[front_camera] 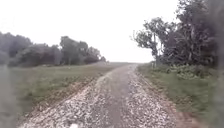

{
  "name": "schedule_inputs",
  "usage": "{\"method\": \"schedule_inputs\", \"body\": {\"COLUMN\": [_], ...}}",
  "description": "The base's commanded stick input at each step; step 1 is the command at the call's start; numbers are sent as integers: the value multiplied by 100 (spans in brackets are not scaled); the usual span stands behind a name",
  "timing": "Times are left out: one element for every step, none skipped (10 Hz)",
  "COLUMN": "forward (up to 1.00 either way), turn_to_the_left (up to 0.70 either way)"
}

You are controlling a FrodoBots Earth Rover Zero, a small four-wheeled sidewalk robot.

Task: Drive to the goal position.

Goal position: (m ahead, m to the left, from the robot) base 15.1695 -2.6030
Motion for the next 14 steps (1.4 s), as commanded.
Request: {"method": "schedule_inputs", "body": {"forward": [70,70,70,70,70,70,70,70,70,70,70,70,70,70], "turn_to_the_left": [-35,-35,-35,0,0,0,0,0,0,0,0,0,0,0]}}
